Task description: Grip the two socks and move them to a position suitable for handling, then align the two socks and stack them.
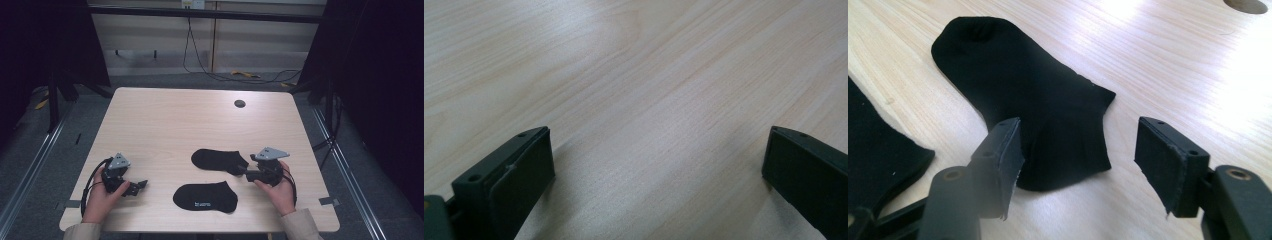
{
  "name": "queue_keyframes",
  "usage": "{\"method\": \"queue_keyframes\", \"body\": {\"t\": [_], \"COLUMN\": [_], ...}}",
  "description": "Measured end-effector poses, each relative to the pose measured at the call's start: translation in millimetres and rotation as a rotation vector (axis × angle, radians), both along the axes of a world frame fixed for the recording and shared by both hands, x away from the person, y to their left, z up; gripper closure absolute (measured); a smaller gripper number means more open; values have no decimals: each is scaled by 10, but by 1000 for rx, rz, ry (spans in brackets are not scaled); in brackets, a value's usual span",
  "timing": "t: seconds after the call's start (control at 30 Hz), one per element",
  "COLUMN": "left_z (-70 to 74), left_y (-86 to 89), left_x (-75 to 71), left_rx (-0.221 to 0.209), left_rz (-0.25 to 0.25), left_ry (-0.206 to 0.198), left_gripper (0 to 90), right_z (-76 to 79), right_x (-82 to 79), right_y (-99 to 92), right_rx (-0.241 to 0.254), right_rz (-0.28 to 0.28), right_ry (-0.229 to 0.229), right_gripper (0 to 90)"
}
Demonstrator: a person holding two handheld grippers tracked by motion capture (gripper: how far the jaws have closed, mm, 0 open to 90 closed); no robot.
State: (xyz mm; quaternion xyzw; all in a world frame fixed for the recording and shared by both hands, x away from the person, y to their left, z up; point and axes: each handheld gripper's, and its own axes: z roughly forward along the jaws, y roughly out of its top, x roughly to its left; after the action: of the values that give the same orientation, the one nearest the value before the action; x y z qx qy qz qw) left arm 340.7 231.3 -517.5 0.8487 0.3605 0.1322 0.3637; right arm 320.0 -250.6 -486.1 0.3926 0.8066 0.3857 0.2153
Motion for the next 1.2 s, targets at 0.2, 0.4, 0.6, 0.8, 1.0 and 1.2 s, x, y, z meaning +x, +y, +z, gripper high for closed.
{"method": "queue_keyframes", "body": {"t": [0.2,0.4,0.6,0.8,1.0,1.2], "left_z": [0,-1,0,2,120,207], "left_y": [0,-6,-10,-18,-128,-297], "left_x": [0,10,18,6,-49,-160], "left_rx": [0,-3,-3,-5,-34,-51], "left_rz": [0,3,2,7,-19,-87], "left_ry": [0,2,2,-1,16,8], "left_gripper": [0,0,0,5,150,149], "right_z": [46,33,63,51,37,28], "right_x": [-105,-173,-226,-290,-325,-342], "right_y": [-24,39,96,194,313,354], "right_rx": [45,32,33,22,10,5], "right_rz": [11,45,42,80,122,122], "right_ry": [20,29,35,59,70,77], "right_gripper": [304,308,317,381,386,386]}}
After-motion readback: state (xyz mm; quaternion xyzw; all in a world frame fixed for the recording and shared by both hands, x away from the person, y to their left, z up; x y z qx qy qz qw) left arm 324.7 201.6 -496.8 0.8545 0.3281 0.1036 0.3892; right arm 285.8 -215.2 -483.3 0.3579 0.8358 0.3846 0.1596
